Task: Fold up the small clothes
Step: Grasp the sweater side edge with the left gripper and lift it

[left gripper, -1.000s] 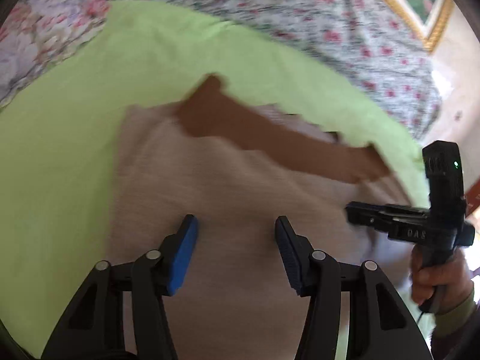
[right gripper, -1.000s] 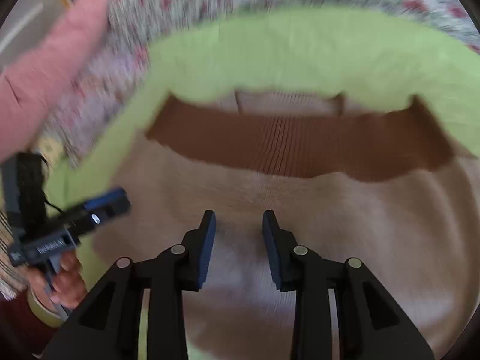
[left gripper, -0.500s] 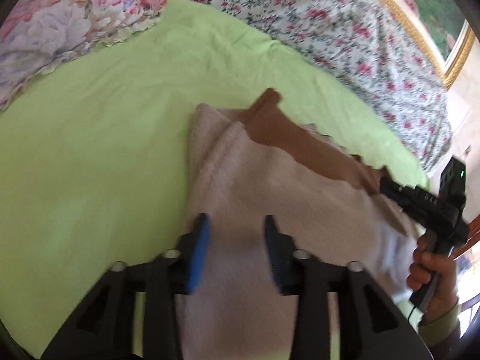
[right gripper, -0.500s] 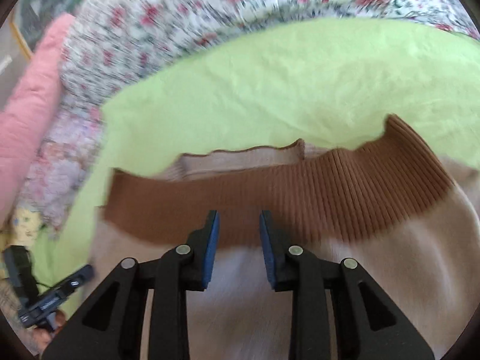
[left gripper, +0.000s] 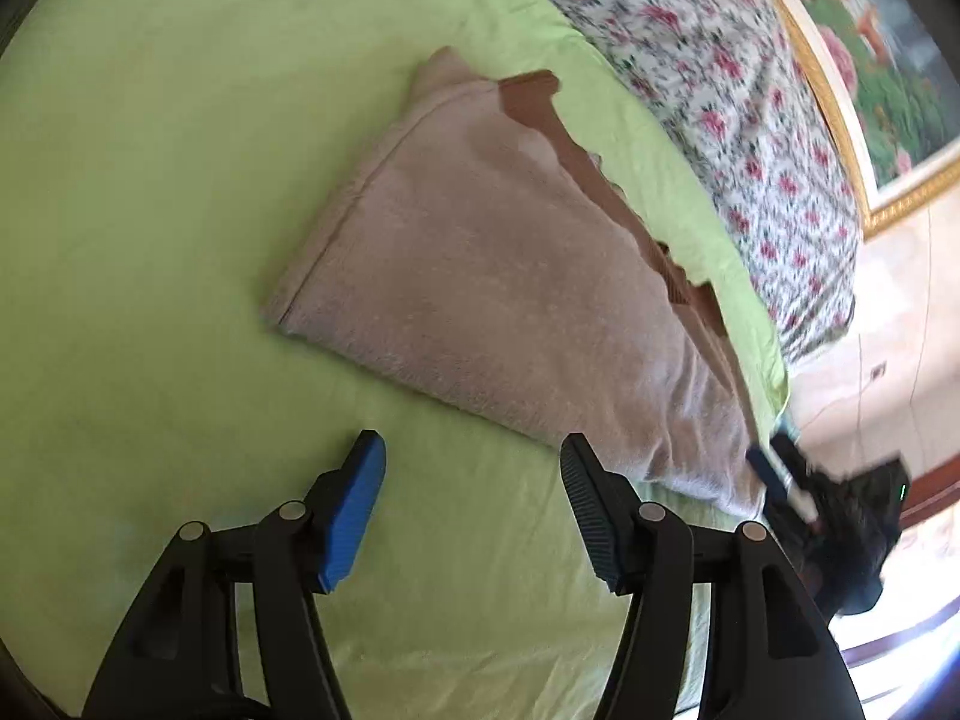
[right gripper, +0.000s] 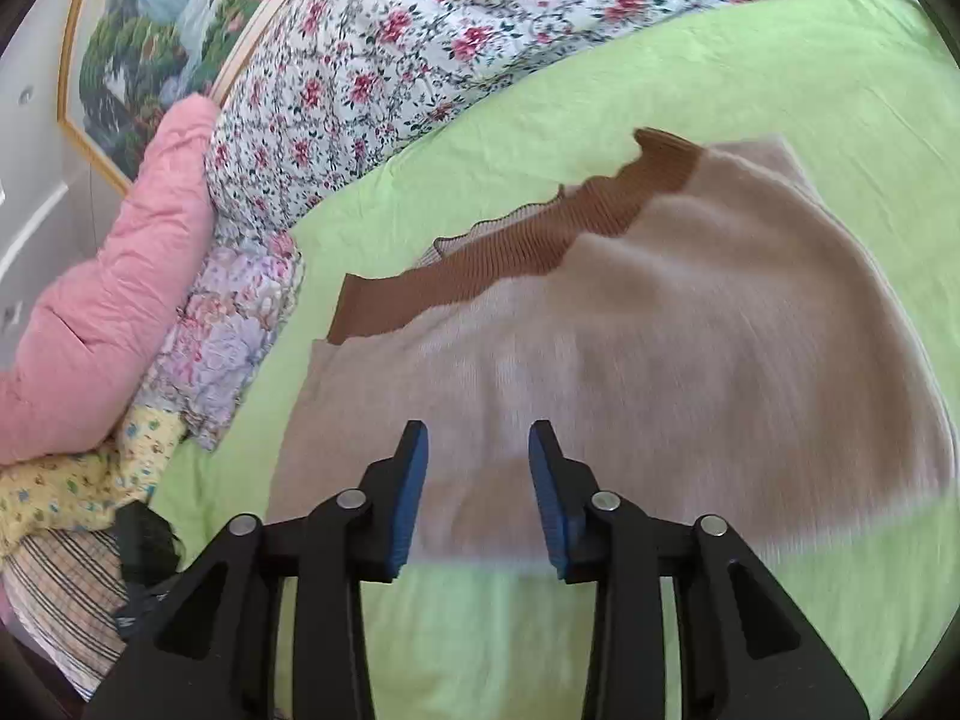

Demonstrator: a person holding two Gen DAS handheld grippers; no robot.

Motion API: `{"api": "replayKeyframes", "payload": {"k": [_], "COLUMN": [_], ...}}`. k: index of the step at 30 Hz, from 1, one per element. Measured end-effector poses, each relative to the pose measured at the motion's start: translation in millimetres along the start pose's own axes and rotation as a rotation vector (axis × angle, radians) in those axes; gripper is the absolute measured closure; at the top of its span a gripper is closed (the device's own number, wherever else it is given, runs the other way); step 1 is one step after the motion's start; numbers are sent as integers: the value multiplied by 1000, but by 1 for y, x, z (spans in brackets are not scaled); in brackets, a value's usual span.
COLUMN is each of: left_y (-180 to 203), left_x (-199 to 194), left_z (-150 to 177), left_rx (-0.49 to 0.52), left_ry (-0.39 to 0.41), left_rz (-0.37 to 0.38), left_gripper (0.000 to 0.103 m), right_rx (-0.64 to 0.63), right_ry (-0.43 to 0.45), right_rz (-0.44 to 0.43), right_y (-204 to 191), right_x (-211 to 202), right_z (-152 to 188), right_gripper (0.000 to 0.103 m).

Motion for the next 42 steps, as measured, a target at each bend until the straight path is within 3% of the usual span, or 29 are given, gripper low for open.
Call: {"api": "replayKeyframes", "payload": {"k": [7, 13, 15, 17, 20, 25, 28, 33, 38, 42], "left_y": [-4, 3, 7, 12, 19, 71, 115, 179, 210, 215], "left_x": [14, 26, 29, 36, 37, 8, -3, 10, 47, 61], "left_z": [-23, -46, -53, -59, -65, -60, -51, -25, 1, 7], "left_rx": [-102, -69, -34, 20, 42, 206, 305, 461, 549, 560], "left_ry": [49, 117, 138, 142, 147, 247, 274, 256, 179, 147], "left_rz": [19, -38, -63, -95, -97, -67, -5, 74, 77, 84], "left_gripper": [38, 40, 48, 88, 94, 96, 96, 96, 96, 96], "right_rx": [44, 48, 47, 51, 55, 66, 98, 120, 144, 156], "right_ry": [26, 22, 26, 34, 40, 45, 47, -8, -130, -235], "right_rz": [-15, -20, -20, -25, -23, -35, -68, -167, -263, -330], "right_y": [-2, -5, -4, -3, 1, 12, 22, 30, 27, 20], "right_x": [-18, -21, -21, -23, -24, -29, -31, -17, 19, 56], "right_z": [21, 29, 29, 27, 26, 13, -5, -45, -74, -81], "right_gripper": [59, 57, 57, 56, 56, 56, 56, 56, 34, 25]}}
Point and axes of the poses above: each gripper's, at about its wrist camera, not at the fingertips, and x roughly the way its jaws point, y to its right, z to its underside, the point moved 6 cm from there along x, roughly the way its jaws point, and after that the axes turned 11 degrees about -z, right-handed, at the moved point
